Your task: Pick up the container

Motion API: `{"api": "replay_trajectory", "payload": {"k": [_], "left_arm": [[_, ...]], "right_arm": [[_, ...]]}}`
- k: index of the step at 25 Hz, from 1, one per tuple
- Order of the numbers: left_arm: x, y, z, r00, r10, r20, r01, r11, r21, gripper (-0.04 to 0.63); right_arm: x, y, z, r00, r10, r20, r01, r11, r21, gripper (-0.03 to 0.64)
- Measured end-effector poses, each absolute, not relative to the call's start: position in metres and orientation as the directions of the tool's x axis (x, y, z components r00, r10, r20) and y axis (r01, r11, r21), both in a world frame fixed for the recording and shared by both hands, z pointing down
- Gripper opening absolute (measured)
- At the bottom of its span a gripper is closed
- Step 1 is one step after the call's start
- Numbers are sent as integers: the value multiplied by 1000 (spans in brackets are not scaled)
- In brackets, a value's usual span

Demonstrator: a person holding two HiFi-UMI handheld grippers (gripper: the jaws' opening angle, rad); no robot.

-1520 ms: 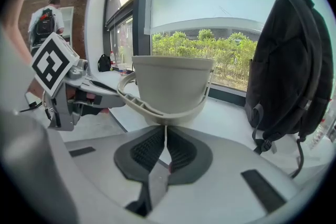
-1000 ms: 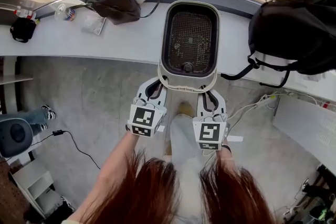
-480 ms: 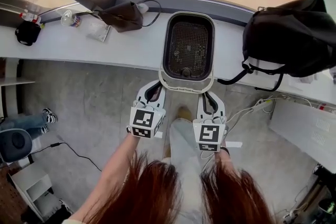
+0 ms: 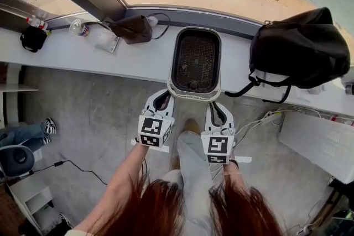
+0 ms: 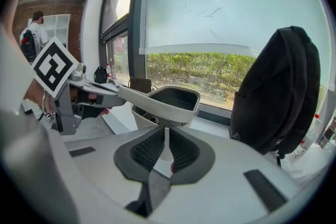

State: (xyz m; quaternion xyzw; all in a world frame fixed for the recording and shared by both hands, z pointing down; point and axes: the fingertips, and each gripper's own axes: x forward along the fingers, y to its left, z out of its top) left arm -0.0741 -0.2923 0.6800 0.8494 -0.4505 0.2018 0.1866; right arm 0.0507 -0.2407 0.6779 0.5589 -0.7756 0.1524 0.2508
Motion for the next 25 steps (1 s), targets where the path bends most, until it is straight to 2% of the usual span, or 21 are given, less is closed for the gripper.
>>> {"api": "replay_trajectory", "payload": {"k": [17, 18, 20, 25], "left_arm": [[-73, -312, 663, 475, -700, 532, -862, -491, 124, 23], [-73, -312, 663, 474, -700, 534, -863, -489, 124, 23], [-74, -312, 663, 468, -701, 538, -866, -486, 121, 23], [-75, -316, 660, 458, -705, 541, -869, -484, 106, 23]], "right_arm": [[68, -259, 656, -221, -796, 564, -945, 318, 77, 31], [69, -260, 656, -224, -794, 565, -943, 322, 79, 42], [68, -262, 657, -233, -789, 569, -937, 338, 84, 106], [69, -268, 652, -223, -793, 567, -928, 351, 127, 128]]}}
